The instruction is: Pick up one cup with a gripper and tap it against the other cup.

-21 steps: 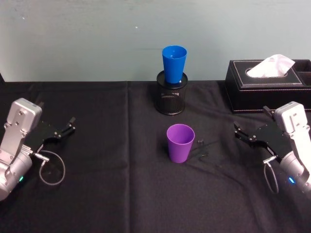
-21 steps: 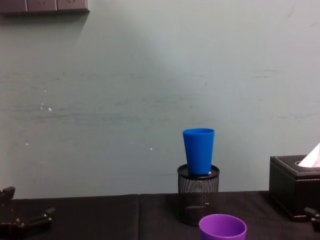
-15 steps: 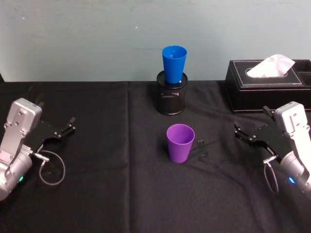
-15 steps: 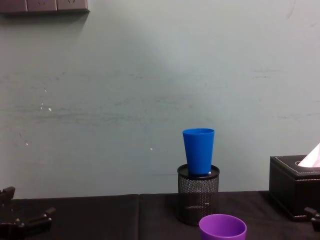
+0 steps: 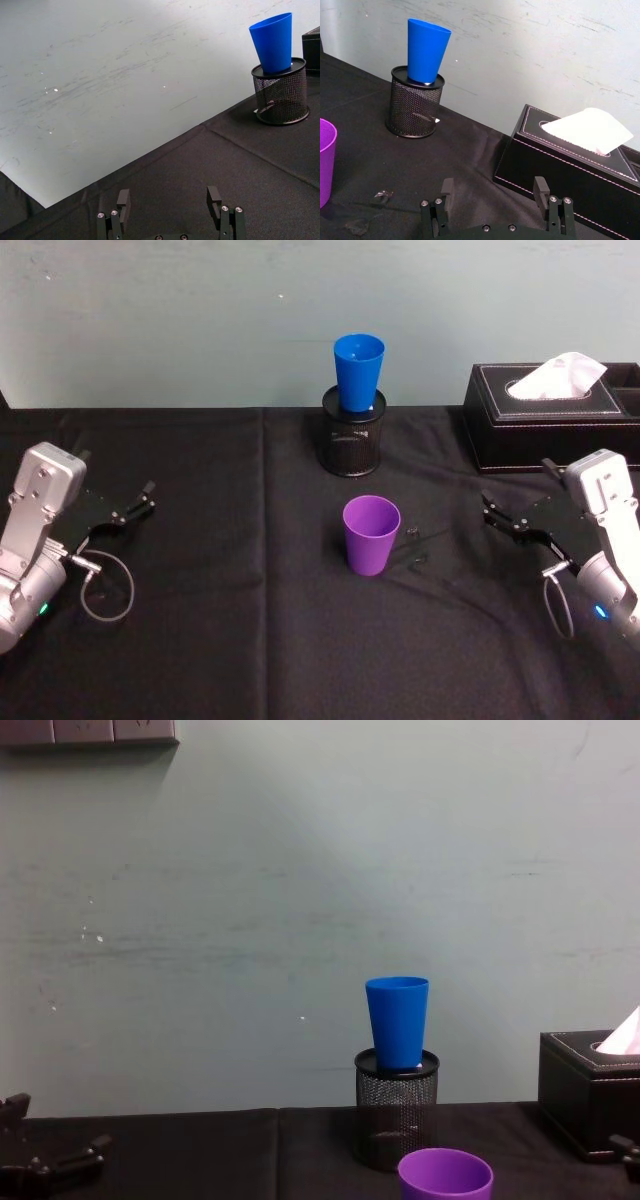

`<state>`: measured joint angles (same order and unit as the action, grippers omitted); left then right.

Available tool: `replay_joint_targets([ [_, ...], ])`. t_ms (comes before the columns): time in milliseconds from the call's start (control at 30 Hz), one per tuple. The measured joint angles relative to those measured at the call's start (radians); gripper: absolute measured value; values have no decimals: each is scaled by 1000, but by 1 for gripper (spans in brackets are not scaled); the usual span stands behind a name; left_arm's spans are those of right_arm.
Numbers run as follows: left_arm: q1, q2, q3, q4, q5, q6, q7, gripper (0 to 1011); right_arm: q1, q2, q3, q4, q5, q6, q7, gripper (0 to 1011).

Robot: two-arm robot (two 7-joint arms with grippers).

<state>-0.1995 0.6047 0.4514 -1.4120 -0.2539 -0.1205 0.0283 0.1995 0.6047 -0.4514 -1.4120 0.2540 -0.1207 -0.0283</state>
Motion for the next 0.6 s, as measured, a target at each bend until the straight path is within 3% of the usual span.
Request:
replay_joint_targets([
  [600,0,0,0,0,0,0,0,1000,0,0,0,0,0,0,0,1003],
])
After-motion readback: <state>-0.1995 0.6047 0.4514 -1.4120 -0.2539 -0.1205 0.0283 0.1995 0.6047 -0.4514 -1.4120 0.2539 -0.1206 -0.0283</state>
